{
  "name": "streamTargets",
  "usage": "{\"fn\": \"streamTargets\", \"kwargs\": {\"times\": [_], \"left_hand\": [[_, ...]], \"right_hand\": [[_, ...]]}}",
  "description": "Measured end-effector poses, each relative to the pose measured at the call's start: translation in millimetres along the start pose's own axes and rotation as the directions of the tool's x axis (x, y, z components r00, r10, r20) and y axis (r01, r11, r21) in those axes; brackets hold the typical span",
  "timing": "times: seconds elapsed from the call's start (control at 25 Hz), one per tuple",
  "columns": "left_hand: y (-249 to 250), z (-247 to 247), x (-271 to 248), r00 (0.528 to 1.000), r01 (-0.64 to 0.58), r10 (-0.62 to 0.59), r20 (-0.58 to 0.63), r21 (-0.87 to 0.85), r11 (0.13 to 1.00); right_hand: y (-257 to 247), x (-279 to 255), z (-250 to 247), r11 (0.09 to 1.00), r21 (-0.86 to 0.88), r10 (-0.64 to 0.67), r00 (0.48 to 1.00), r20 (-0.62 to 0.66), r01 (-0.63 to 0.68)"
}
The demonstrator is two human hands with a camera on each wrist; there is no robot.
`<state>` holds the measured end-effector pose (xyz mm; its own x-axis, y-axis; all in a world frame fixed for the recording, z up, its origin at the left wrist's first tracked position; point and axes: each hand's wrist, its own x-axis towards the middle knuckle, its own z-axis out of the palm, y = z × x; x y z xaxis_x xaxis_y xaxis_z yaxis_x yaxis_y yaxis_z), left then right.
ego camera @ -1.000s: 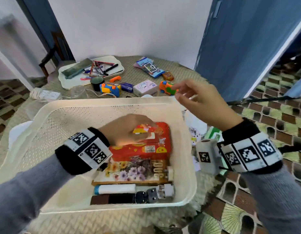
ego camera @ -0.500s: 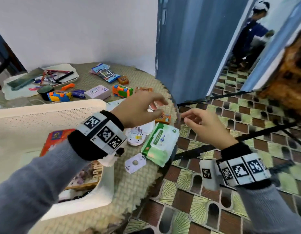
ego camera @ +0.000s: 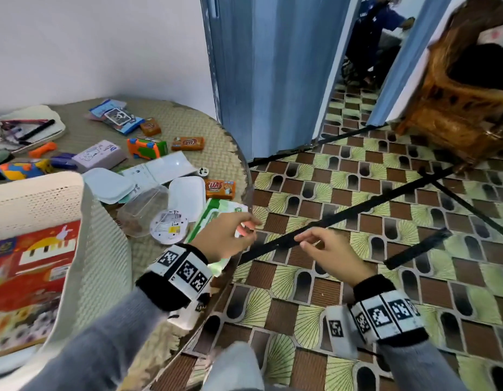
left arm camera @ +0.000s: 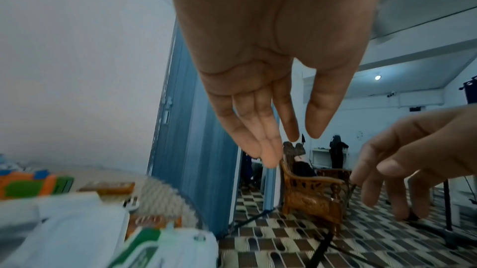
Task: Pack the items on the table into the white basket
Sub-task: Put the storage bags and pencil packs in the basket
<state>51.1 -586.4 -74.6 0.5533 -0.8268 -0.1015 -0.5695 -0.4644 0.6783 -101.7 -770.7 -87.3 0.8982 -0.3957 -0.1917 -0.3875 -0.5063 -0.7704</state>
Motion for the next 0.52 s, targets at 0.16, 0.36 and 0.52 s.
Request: {"fn": "streamTargets", "kwargs": {"times": [0.16, 0.36, 0.52], "left_hand": [[-9.2, 30.6, 15.9, 0.996, 0.081, -0.078, 0.035, -0.101, 0.992], [-25.7, 53.2, 50.7, 0.989, 0.145, -0.150, -0.009, -0.208, 0.967], [-44.3, 55.7, 81.7, 0.970, 0.216, -0.238, -0.044, -0.284, 0.934]], "right_hand": [[33.3, 8.4, 4.2, 0.998, -0.005, 0.066, 0.996, 0.058, -0.066], [62.0, 43.7, 0.0, 0.993, 0.016, 0.116, 0.984, 0.135, -0.120], [65.1, 92.8, -9.5, 0.994, 0.008, 0.107, 0.978, 0.179, -0.110]]}}
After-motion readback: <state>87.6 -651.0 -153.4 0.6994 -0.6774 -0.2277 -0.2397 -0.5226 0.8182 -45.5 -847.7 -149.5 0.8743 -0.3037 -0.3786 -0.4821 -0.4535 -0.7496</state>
